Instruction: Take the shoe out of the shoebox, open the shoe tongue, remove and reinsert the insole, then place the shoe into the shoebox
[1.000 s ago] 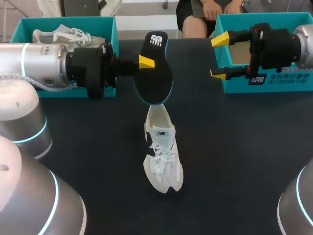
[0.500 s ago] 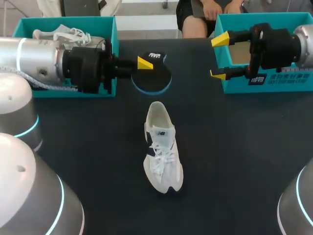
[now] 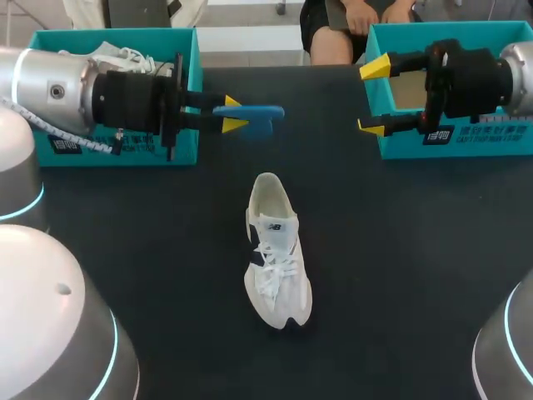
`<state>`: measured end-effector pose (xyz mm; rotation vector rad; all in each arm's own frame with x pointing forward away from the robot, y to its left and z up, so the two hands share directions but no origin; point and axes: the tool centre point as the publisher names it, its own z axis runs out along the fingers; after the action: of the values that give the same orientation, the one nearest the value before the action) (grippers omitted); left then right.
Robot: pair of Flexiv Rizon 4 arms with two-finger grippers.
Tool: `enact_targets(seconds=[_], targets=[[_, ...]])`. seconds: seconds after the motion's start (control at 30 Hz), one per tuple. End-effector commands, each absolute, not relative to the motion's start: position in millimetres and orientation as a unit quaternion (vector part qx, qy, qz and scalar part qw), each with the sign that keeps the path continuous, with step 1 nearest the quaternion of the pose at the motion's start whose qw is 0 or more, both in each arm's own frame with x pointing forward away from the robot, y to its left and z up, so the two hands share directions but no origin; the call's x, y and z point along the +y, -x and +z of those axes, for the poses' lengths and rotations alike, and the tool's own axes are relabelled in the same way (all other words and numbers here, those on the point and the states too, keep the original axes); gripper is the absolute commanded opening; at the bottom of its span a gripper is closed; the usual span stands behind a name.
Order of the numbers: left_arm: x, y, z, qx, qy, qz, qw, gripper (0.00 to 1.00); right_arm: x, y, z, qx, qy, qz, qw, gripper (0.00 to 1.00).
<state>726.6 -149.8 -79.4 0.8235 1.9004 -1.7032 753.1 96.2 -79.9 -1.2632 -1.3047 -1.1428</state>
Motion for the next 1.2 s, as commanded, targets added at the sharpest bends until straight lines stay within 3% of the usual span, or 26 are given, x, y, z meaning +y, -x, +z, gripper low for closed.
enact_targets(seconds=[0.03, 0.7, 0.87, 1.2], targets=[[-152, -728, -86, 0.661, 0.223, -0.690, -0.192, 0.00, 97, -753, -80, -0.534, 0.518, -0.468, 0.477, 1.00], [-153, -728, -87, 0.657, 0.236, -0.690, -0.188, 0.00, 97, -753, -80, -0.534, 0.518, -0.468, 0.477, 1.00], [-156, -729, -97, 0.639, 0.331, -0.618, -0.315, 0.00, 97, -753, -80, -0.534, 0.518, -0.468, 0.477, 1.00], [-169, -738, -111, 0.576, 0.472, -0.495, -0.447, 0.00, 97, -753, -80, -0.534, 0.518, -0.468, 0.477, 1.00]])
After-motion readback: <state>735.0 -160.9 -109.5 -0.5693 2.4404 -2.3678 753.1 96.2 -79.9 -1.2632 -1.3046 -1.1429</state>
